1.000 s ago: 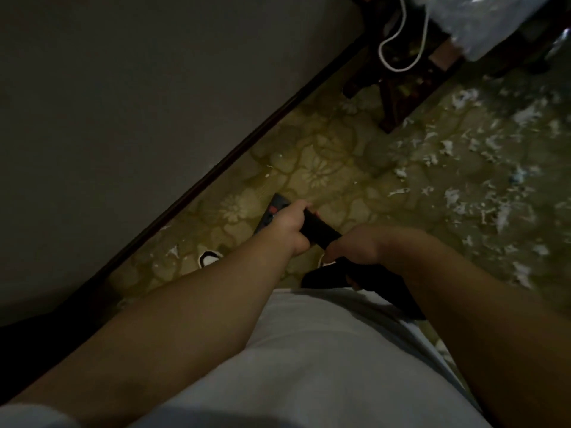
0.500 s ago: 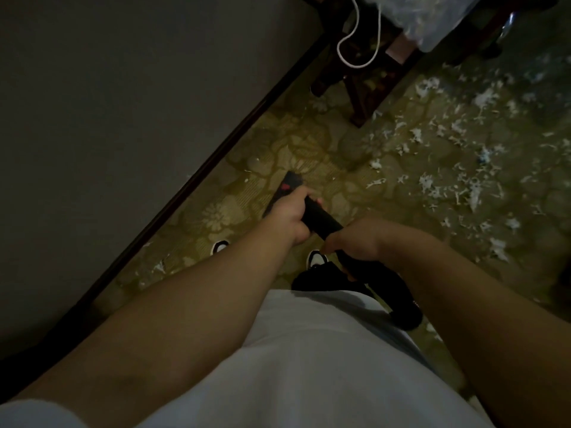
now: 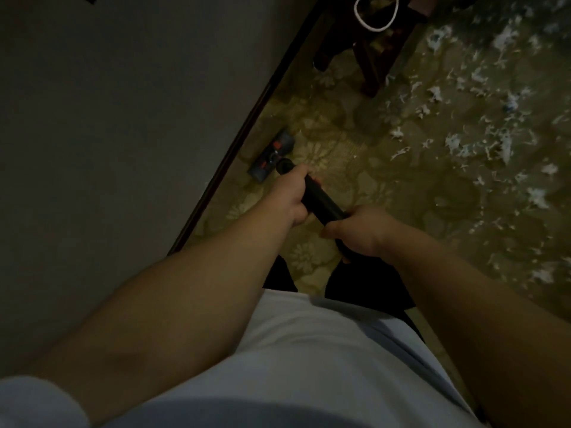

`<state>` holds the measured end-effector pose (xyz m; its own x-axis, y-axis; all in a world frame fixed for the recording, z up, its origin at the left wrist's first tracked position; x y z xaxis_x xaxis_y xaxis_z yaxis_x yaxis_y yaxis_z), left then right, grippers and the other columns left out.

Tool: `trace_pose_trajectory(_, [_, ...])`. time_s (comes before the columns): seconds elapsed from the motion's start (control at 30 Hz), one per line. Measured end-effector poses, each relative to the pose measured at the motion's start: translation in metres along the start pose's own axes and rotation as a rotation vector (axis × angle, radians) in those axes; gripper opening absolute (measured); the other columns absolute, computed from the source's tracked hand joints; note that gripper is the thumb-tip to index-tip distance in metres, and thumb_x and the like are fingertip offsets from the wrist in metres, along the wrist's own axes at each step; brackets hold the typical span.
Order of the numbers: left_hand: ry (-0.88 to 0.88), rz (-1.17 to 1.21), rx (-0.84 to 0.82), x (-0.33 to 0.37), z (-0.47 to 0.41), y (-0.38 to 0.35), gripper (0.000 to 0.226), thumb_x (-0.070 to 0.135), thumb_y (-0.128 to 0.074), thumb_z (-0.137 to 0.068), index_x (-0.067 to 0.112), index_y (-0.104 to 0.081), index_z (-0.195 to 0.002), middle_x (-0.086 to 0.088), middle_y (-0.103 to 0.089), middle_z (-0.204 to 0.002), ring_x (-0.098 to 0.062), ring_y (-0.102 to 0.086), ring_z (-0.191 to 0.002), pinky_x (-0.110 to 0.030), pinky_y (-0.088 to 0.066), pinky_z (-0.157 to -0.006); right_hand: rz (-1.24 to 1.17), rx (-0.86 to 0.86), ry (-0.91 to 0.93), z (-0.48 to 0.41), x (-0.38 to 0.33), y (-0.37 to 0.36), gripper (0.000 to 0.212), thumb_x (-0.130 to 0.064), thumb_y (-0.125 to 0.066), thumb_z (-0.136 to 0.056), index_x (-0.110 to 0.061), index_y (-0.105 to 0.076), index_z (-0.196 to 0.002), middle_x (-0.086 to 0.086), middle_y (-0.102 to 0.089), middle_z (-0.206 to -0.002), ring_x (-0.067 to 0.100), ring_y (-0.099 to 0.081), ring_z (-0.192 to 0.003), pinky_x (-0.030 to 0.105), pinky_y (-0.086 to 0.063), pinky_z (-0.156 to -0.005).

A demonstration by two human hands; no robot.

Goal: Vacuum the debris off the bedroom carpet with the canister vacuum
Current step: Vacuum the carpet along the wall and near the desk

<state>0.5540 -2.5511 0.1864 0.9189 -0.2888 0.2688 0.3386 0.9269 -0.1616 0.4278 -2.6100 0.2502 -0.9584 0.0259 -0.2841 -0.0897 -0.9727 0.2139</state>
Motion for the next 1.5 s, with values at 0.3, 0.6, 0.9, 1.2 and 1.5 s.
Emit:
trace_pose_trajectory(0.3, [0.049,-0.029,0.111,-0.028,-0.013,0.001,0.010,0.018,-0.058,-0.097,0.012,-0.054,-0.091,-0.002,-0.051,-0.059,-0.015,-0.051,-0.054,-0.029,-0.049,-0.053,-0.020,-0.092,-0.037,-0.016,0.029,-0.011,0.037,-0.039,-0.078,-0.089,-0.008,-0.067,-0.106,0.015,-0.073,-0.092,0.033,-0.075,-0.083,0.043,-0.063,-0.078])
trace_pose_trajectory(0.6, [0.149,-0.034,0.076,-0.125,0.013,-0.124,0.015,0.019,-0.061,-0.096,0.009,-0.054,-0.086,-0.004,-0.053,-0.067,-0.018,-0.053,-0.059,-0.034,-0.051,-0.060,0.031,-0.171,-0.139,0.034,0.135,0.096,0.032,-0.035,-0.074,-0.095,-0.003,-0.070,-0.095,0.012,-0.071,-0.064,0.027,-0.066,-0.057,0.031,-0.051,-0.061])
trace_pose_trajectory(0.9, [0.145,-0.173,0.038,-0.146,0.027,-0.205,0.010,0.017,-0.057,-0.094,0.009,-0.054,-0.089,-0.004,-0.054,-0.072,-0.017,-0.052,-0.063,-0.034,-0.049,-0.059,-0.116,-0.155,-0.134,0.054,0.179,0.160,0.030,-0.029,-0.075,-0.095,-0.001,-0.069,-0.084,0.011,-0.067,-0.058,0.026,-0.067,-0.052,0.030,-0.055,-0.057])
trace_pose_trajectory(1.2, [0.076,-0.104,-0.026,-0.089,0.018,-0.214,0.006,0.015,-0.058,-0.094,0.010,-0.055,-0.093,-0.002,-0.052,-0.065,-0.016,-0.051,-0.058,-0.030,-0.049,-0.053,-0.112,-0.041,-0.065,0.044,0.134,0.181,0.031,-0.031,-0.080,-0.089,-0.001,-0.072,-0.097,0.012,-0.074,-0.071,0.027,-0.070,-0.058,0.033,-0.058,-0.061])
trace_pose_trajectory(1.5, [-0.001,-0.138,0.015,0.035,-0.030,-0.164,0.022,0.014,-0.058,-0.092,0.012,-0.051,-0.071,-0.002,-0.050,-0.063,-0.016,-0.049,-0.055,-0.027,-0.052,-0.052,-0.193,0.043,0.000,-0.018,0.022,0.157,0.038,-0.036,-0.083,-0.083,-0.007,-0.069,-0.104,0.015,-0.077,-0.090,0.031,-0.077,-0.075,0.042,-0.066,-0.069])
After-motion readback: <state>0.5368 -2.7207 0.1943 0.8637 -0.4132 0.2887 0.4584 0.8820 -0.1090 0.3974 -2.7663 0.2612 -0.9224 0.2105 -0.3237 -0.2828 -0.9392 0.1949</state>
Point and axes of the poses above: each hand's wrist, its own z-axis away from the middle knuckle, its own y-axis out of the back of the hand, x = y × z, the point moved 10 cm from there along -z, towards the middle knuckle
